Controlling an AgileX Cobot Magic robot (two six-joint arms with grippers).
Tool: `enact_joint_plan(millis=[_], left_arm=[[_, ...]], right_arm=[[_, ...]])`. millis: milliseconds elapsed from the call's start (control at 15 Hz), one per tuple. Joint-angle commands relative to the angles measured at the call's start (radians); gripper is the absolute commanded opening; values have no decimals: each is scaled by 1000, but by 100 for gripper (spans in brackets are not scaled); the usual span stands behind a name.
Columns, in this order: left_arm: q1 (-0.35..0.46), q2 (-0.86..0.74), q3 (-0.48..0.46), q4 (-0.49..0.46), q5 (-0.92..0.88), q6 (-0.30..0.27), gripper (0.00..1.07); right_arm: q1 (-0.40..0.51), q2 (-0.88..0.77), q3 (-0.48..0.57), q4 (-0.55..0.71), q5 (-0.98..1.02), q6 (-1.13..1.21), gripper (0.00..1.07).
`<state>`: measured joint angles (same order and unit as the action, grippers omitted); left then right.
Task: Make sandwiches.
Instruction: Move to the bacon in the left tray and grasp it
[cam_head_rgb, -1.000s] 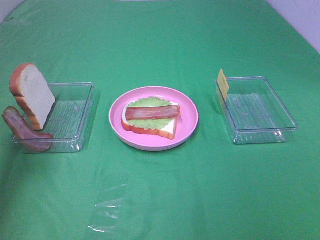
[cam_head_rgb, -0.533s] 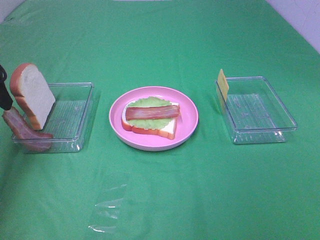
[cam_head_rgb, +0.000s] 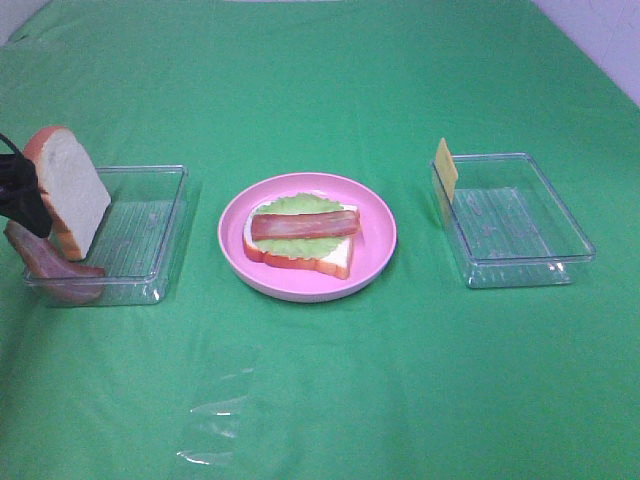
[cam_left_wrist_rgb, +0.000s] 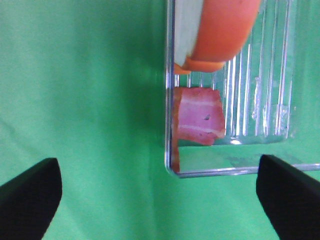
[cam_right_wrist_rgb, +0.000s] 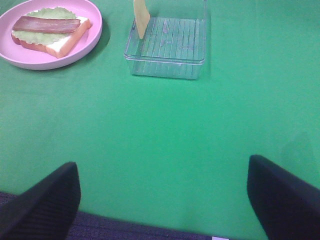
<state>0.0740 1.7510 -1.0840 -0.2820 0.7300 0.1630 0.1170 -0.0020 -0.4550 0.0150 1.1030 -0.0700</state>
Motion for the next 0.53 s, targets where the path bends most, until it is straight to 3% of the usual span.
enact_joint_plan(millis=[67, 333, 533], left_arm=[[-3, 21, -3, -17, -26, 13, 98], [-3, 45, -3, -18, -38, 17, 89], [-3, 44, -3, -37, -61, 17, 60]], right_arm=[[1, -35, -2, 4, -2, -8, 87], [1, -35, -2, 4, -2, -8, 87], [1, -35, -2, 4, -2, -8, 87]])
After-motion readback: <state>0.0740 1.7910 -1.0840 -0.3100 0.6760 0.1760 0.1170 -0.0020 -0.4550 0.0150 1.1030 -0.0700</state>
